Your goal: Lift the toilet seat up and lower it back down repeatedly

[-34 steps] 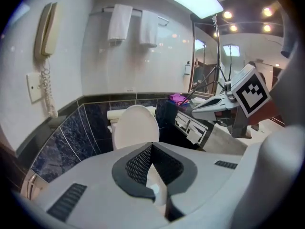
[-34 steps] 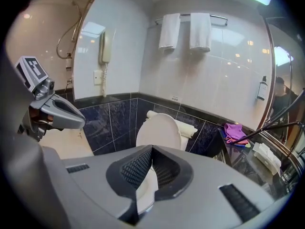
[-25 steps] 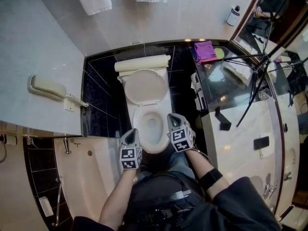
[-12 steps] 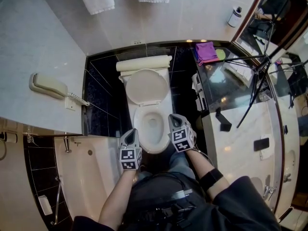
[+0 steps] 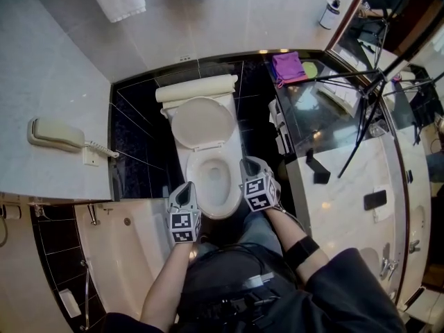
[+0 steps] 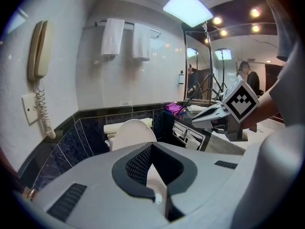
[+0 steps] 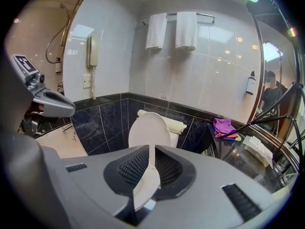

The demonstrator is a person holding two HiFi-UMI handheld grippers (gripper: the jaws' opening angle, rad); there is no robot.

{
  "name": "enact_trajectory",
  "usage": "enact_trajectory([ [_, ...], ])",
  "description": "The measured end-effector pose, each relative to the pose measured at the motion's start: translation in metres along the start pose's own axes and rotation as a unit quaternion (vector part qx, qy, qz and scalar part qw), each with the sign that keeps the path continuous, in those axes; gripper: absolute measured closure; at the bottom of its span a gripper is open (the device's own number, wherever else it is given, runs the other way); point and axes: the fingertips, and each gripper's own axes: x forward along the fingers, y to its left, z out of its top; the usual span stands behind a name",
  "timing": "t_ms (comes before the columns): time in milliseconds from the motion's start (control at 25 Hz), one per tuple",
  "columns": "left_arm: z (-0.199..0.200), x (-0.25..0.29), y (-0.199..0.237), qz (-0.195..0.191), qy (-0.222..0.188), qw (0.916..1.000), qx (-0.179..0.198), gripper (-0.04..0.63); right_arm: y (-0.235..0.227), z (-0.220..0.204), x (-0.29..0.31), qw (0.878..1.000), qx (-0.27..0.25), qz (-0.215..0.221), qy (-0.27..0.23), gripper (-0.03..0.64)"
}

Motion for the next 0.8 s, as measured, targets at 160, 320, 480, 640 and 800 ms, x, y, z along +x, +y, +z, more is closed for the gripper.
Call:
enact_trajectory([
  [160,-0.001,0.014,-0.010,-0.019,0.006,0.9997,0.012,0.595,-0.012,-0.030,0.013,0.999,0.037,0.008,0.033,0.506],
  [320,-0.014,0.032,-0.020,-0.039,0.022,0.9986,0.029,0.595,-0.023,-0.075,0.027,0.995,0.073,0.005,0.075,0.425],
  [480,-0.038,0.055,-0.027,-0.050,0.027,0.9975,0.042,0.595,-0.025,-0.134,0.051,0.988,0.102,0.007,0.112,0.402],
  [640,-0.076,0.072,-0.032,-0.062,0.042,0.9962,0.045,0.595,-0.013,-0.203,0.072,0.975,0.168,0.012,0.147,0.380],
  [800,-0.114,0.088,-0.027,-0.060,0.053,0.9960,0.039,0.595,0.008,-0.265,0.096,0.960,0.218,0.022,0.176,0.365],
])
